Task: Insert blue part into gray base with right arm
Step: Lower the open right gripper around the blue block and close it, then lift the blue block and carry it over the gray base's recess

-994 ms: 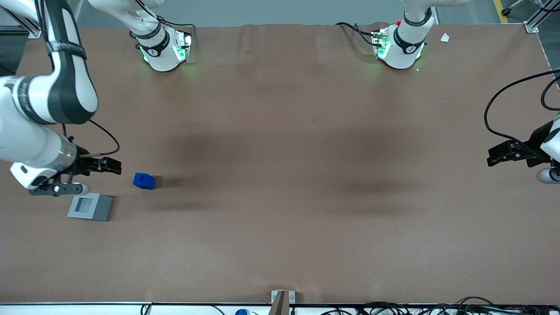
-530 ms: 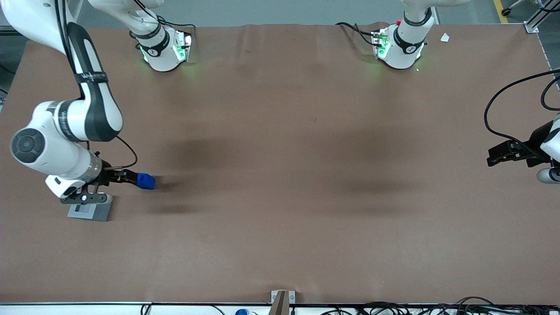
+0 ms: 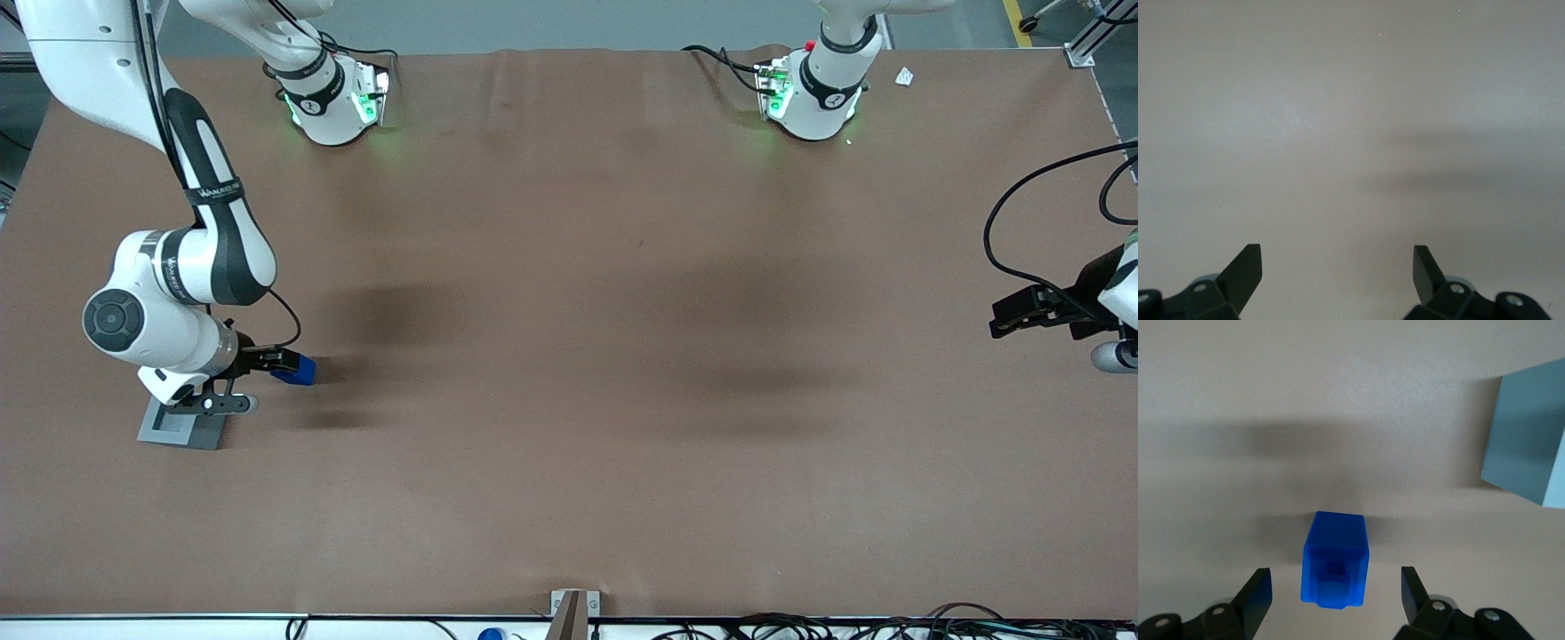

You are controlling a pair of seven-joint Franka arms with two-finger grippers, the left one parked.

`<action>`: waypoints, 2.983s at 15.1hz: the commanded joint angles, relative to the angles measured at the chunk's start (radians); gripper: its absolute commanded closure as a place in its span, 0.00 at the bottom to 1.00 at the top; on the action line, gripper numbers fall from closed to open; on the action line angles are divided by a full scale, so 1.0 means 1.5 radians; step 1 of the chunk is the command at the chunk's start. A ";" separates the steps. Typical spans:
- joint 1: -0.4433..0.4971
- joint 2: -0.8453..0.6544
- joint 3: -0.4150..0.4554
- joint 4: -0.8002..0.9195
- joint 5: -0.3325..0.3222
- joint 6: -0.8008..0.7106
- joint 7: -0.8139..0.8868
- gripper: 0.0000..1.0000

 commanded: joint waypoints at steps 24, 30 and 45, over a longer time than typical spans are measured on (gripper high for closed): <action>0.003 0.038 0.004 -0.006 0.012 0.013 0.033 0.89; -0.022 0.032 0.001 0.055 0.011 -0.041 0.023 0.96; -0.125 0.066 0.000 0.290 -0.058 -0.212 -0.042 0.97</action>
